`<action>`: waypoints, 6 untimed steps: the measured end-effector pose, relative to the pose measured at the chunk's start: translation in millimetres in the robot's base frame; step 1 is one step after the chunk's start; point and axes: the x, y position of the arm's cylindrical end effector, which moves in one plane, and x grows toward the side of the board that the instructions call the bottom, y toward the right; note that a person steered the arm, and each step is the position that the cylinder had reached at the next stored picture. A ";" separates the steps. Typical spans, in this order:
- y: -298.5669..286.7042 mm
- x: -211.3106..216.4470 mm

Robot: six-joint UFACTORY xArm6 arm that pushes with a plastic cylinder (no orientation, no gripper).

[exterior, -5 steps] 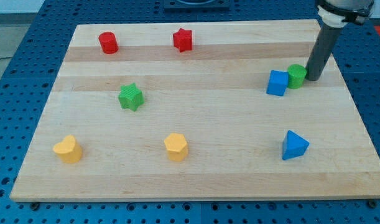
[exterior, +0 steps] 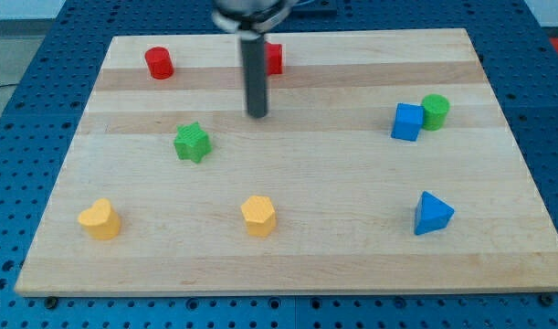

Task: Drag the green star vertically above the yellow hexagon

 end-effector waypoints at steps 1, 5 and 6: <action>-96.0 -0.4; -18.3 44.7; -40.0 28.6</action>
